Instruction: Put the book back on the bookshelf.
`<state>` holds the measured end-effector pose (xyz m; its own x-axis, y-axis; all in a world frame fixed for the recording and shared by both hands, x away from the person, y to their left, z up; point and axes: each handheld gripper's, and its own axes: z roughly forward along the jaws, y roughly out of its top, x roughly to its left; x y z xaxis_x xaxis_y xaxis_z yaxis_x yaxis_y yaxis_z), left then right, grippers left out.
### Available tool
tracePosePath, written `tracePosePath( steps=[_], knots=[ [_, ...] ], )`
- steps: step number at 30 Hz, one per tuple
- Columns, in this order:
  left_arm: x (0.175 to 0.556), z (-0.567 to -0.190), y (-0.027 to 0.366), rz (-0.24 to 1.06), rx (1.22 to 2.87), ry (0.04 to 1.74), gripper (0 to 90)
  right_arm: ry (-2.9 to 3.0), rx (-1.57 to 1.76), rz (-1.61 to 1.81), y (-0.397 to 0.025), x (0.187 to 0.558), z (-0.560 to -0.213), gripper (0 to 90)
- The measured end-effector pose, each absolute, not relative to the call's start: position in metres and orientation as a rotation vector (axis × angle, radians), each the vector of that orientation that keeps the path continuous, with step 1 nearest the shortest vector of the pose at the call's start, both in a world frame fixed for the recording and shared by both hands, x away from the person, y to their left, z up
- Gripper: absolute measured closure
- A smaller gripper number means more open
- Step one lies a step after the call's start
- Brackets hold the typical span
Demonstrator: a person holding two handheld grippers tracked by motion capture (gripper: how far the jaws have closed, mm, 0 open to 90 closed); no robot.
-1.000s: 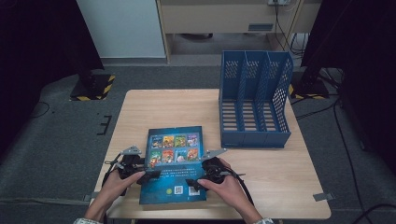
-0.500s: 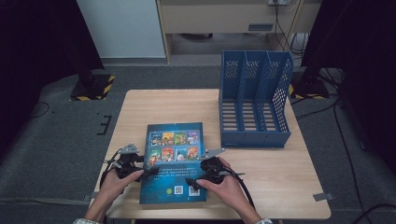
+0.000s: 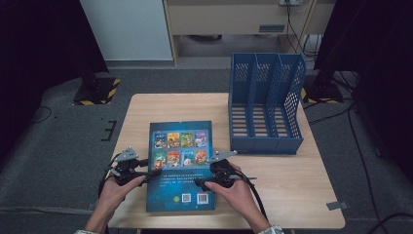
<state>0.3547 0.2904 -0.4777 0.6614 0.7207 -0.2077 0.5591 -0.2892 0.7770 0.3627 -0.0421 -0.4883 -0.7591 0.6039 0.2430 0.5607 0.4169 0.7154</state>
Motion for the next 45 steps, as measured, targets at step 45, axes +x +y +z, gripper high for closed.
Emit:
tracePosePath(
  steps=[45],
  knots=[
    [0.346,-0.444,0.293,0.247,1.894,0.931,55.8,2.593,0.976,1.147,-0.035,0.376,-0.44,25.9]
  ],
)
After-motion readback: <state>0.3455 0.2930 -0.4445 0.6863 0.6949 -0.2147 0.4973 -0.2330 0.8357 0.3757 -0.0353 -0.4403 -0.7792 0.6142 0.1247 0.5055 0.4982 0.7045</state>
